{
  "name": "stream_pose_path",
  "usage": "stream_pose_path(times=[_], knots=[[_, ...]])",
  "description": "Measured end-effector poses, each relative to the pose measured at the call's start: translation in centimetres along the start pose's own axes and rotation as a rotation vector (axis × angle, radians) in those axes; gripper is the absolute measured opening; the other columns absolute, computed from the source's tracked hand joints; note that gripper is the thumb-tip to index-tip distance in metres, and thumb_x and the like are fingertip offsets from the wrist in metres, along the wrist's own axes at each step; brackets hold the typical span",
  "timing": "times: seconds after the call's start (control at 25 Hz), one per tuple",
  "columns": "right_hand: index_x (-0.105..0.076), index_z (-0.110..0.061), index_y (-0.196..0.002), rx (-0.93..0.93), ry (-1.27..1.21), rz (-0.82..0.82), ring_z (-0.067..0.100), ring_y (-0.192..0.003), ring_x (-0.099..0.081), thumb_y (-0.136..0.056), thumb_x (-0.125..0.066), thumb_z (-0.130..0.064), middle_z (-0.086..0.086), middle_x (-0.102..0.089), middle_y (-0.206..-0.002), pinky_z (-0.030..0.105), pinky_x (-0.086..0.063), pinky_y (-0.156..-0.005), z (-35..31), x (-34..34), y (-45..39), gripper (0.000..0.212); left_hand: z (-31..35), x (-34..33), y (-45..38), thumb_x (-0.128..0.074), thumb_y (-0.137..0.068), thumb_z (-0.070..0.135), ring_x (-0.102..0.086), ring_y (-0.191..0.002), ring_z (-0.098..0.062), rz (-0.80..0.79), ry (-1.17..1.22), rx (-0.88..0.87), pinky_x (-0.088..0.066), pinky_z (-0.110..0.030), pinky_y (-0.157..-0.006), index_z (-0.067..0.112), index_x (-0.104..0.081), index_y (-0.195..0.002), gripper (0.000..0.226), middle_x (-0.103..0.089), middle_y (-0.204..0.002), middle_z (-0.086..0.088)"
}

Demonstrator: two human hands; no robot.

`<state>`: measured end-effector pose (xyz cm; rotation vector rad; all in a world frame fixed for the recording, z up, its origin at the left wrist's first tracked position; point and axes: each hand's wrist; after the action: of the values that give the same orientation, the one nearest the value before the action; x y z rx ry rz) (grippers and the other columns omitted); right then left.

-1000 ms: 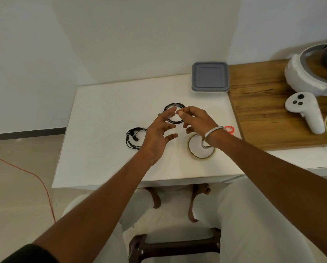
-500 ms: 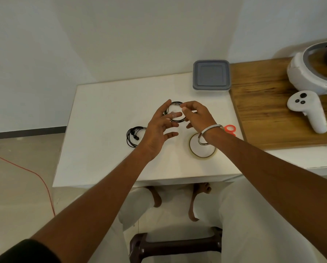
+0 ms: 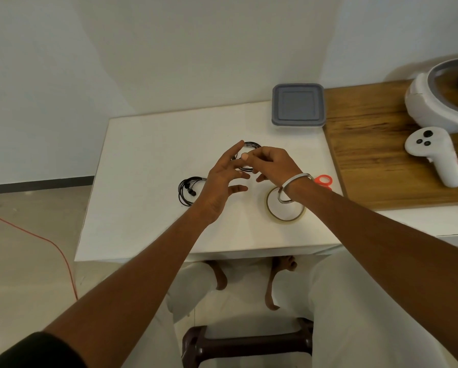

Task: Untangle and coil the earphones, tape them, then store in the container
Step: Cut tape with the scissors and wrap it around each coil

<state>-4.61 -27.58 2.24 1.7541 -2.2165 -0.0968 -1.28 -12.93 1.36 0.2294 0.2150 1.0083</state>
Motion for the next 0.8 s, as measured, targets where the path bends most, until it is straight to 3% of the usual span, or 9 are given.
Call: stream_pose_path(times=[0.16,0.36,0.56,0.68,0.8], knots=[[-0.065,-0.016,-0.098,0.038,0.082,0.064,0.014,-0.079,-0.065,-0.089,-0.063,-0.021,0.0,-0.068,-0.088,0.02,-0.054,-0.063,0.5,-0.2,-0.4,0.011,-0.3,0.1,-0.1,-0.048,-0.095,0.004,-0.062,-0.098,-0.016,-0.007,-0.021,0.002,-0.055,-0.03,-0.08,0.042,-0.047,-0.135,0.056,-0.065,-0.117,0.004],[-0.065,-0.013,-0.098,0.058,0.113,0.144,0.018,-0.079,-0.064,-0.089,-0.062,-0.022,0.001,-0.065,-0.087,0.02,-0.054,-0.059,1.0,-0.2,-0.7,0.013,-0.4,-0.1,-0.2,-0.046,-0.092,-0.003,-0.063,-0.095,-0.011,-0.017,-0.029,-0.002,-0.056,-0.028,-0.079,0.038,-0.046,-0.136,0.061,-0.066,-0.111,0.005],[-0.064,-0.012,-0.103,0.048,0.068,0.146,0.019,-0.087,-0.063,-0.091,-0.06,-0.024,0.003,-0.066,-0.092,0.029,-0.057,-0.072,2.0,0.2,-0.6,0.017,-0.8,-0.5,-0.7,-0.045,-0.088,-0.008,-0.061,-0.092,-0.009,-0.003,-0.123,-0.01,-0.055,-0.032,-0.081,0.031,-0.046,-0.138,0.063,-0.068,-0.112,0.002],[-0.065,-0.009,-0.105,0.034,-0.024,0.203,0.012,-0.083,-0.059,-0.093,-0.057,-0.021,-0.002,-0.062,-0.087,0.017,-0.055,-0.065,2.2,1.4,-0.6,0.019,-1.2,-0.8,-1.3,-0.043,-0.086,-0.009,-0.062,-0.085,-0.007,0.12,-0.262,-0.058,-0.054,-0.029,-0.073,0.017,-0.057,-0.129,0.052,-0.071,-0.106,-0.001],[-0.066,-0.011,-0.102,0.008,-0.001,0.238,0.011,-0.075,-0.059,-0.092,-0.058,-0.022,-0.007,-0.061,-0.081,0.012,-0.053,-0.06,2.9,3.1,-0.6,0.016,-0.9,-0.7,-2.0,-0.042,-0.078,-0.011,-0.058,-0.078,0.005,0.404,-0.401,-0.21,-0.046,-0.012,-0.073,0.012,-0.069,-0.106,0.045,-0.07,-0.102,0.001]])
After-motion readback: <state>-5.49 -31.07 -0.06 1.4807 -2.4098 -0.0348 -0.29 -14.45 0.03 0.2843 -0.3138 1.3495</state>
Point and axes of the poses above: each hand's wrist, its own y-axis away from the middle knuckle, its own x-axis out of the back of the hand, z = x × y
